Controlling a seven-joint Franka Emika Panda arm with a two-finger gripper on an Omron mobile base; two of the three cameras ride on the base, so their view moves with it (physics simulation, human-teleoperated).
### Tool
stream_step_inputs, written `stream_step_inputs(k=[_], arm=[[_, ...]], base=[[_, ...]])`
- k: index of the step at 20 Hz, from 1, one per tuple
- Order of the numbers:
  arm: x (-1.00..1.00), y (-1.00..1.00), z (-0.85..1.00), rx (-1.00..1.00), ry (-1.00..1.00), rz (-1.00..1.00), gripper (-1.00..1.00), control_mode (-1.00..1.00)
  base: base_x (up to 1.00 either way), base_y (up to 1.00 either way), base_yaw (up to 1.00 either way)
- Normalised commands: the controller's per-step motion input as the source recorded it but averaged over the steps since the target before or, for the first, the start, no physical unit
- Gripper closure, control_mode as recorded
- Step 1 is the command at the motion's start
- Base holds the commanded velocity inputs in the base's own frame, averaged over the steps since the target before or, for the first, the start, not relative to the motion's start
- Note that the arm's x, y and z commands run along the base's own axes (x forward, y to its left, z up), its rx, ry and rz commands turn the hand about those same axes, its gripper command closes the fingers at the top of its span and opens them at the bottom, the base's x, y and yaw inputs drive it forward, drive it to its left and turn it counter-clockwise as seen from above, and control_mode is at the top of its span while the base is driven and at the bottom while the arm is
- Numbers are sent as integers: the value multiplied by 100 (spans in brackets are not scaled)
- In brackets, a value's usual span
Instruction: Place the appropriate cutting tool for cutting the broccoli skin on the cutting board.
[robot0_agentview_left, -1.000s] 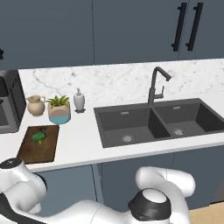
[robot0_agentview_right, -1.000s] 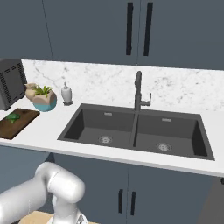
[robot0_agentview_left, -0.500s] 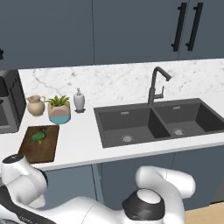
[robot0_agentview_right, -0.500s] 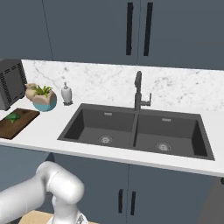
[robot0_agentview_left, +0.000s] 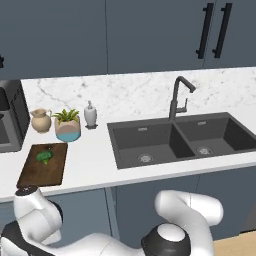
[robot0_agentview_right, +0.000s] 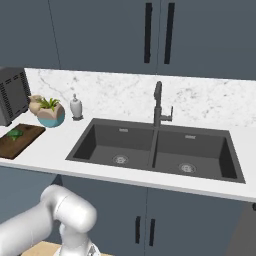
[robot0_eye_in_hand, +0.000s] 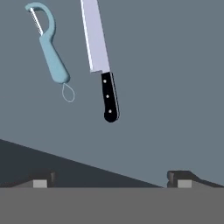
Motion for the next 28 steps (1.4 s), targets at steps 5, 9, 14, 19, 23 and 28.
stream_step_inputs(k=[5, 9, 14, 19, 23, 28], arm=[[0, 38, -8, -10, 0, 0, -100, -100], [2, 14, 0, -5, 0, 0, -100, -100], [32, 1, 0, -1, 0, 0, -100, -100], [20, 0, -15, 0, 0, 0, -100, -100], [2, 0, -32, 0, 0, 0, -100, -100], [1, -1, -31, 0, 0, 0, -100, -100]], base=[[0, 0, 0], [0, 0, 0], [0, 0, 0], [0, 0, 0], [0, 0, 0], [0, 0, 0]])
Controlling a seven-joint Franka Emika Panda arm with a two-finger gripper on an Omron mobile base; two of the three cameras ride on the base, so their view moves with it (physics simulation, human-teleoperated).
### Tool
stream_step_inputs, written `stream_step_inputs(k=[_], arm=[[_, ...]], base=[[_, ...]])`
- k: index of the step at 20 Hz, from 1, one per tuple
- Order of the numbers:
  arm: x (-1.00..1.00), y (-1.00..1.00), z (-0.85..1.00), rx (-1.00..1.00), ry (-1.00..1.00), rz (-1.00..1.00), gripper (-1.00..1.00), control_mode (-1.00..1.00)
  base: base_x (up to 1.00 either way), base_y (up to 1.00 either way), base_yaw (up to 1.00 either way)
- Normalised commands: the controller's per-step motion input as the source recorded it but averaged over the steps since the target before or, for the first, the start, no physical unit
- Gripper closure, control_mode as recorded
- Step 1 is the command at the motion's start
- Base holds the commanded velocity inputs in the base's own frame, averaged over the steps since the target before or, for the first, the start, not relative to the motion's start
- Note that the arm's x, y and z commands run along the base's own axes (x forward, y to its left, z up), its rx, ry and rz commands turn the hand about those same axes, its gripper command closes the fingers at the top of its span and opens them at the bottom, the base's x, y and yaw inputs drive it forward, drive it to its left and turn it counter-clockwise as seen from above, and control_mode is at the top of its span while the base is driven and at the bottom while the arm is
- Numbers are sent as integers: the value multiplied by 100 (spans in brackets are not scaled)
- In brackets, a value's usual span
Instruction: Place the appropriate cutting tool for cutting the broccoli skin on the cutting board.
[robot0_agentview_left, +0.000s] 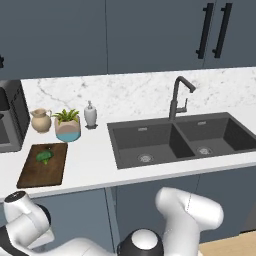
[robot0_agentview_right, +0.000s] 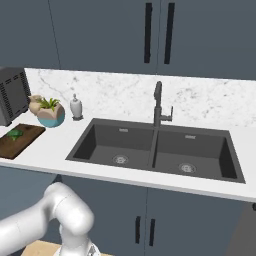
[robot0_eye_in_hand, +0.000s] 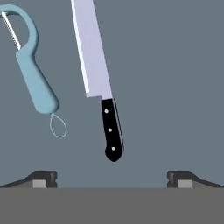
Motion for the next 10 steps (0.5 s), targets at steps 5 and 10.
stream_step_inputs(k=[5, 10], arm=[[17, 0, -17, 0, 0, 0, -100, -100], [13, 6, -25, 0, 0, 0, -100, -100]], base=[[0, 0, 0], [0, 0, 0]])
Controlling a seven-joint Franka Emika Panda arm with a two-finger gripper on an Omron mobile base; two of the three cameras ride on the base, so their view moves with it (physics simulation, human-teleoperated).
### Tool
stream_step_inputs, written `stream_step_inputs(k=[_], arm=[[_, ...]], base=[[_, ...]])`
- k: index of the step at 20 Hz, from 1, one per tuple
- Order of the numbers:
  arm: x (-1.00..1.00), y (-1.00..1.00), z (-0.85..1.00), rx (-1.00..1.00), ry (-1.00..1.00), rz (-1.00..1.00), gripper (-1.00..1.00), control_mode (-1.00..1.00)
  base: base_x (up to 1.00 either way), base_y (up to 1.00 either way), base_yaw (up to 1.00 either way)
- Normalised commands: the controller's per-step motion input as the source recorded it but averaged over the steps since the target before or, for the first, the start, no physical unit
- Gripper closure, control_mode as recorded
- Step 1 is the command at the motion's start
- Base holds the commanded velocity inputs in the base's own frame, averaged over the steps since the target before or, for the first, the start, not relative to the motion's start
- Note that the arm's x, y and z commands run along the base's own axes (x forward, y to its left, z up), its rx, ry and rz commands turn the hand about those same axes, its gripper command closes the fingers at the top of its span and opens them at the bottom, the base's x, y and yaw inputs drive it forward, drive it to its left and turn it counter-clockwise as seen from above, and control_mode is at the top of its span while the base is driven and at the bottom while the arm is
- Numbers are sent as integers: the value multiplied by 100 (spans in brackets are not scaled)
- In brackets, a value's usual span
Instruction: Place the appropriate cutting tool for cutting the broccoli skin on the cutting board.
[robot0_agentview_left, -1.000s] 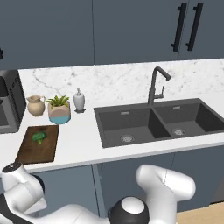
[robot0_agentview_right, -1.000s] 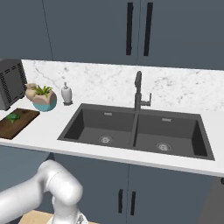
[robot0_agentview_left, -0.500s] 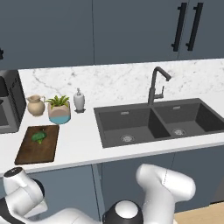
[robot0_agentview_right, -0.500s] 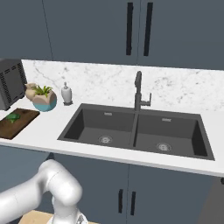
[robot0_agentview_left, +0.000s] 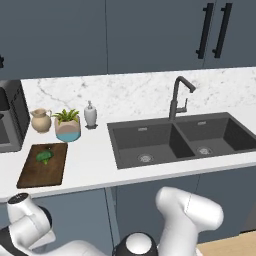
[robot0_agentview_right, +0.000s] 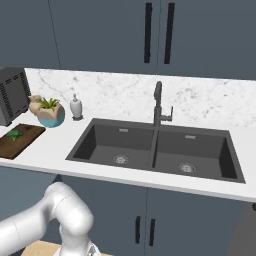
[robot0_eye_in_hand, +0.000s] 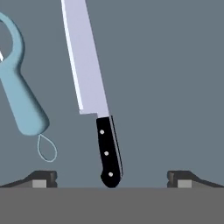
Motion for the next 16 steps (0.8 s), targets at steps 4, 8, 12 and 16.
stream_step_inputs(k=[4, 8, 12, 16], arm=[[3, 16, -24, -1, 0, 0, -100, -100], [10, 23, -20, -1, 0, 0, -100, -100], [20, 14, -23, 0, 0, 0, -100, -100], [29, 3, -29, 0, 0, 0, -100, -100]], base=[[0, 0, 0], [0, 0, 0], [0, 0, 0], [0, 0, 0]])
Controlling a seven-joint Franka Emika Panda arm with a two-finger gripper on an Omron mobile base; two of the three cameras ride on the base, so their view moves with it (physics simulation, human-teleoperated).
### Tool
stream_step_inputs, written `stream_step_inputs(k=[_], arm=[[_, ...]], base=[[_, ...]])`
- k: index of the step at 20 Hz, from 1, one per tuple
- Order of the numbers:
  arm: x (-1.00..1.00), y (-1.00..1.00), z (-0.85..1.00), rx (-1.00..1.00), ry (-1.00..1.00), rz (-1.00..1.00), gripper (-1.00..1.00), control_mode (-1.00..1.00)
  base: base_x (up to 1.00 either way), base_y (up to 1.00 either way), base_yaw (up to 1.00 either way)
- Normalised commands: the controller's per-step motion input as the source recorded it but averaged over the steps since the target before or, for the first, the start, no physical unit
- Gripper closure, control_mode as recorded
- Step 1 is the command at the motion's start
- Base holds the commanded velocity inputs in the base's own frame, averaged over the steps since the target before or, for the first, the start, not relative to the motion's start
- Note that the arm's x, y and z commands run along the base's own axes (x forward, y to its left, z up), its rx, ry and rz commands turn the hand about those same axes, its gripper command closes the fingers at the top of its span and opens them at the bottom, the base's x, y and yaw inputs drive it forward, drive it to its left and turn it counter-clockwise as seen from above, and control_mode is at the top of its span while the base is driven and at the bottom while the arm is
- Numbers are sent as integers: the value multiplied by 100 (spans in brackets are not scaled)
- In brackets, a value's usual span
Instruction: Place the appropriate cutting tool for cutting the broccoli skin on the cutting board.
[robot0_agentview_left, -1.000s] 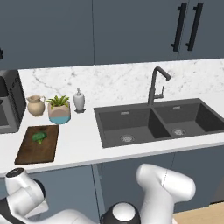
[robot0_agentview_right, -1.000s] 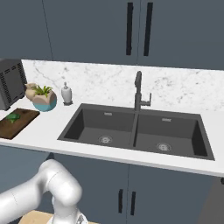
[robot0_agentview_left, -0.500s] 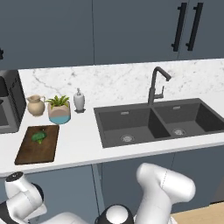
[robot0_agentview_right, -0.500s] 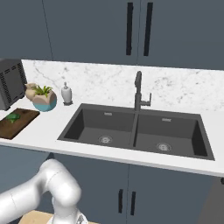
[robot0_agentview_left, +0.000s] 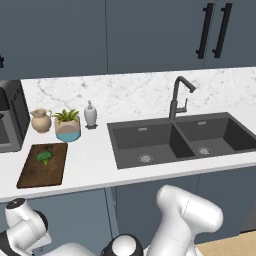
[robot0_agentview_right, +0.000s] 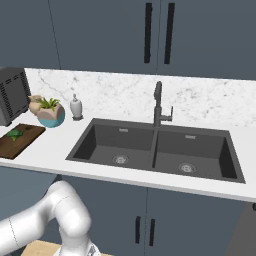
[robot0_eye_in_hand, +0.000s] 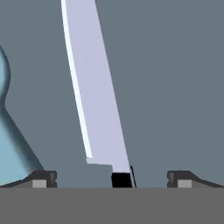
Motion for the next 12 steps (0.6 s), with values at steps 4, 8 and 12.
stream_step_inputs(k=[4, 8, 12], arm=[[30, 2, -33, 0, 0, 0, -100, -100], [26, 10, -45, -1, 0, 0, -100, -100], [16, 14, -32, -1, 0, 0, -100, -100]], base=[[0, 0, 0], [0, 0, 0], [0, 0, 0]])
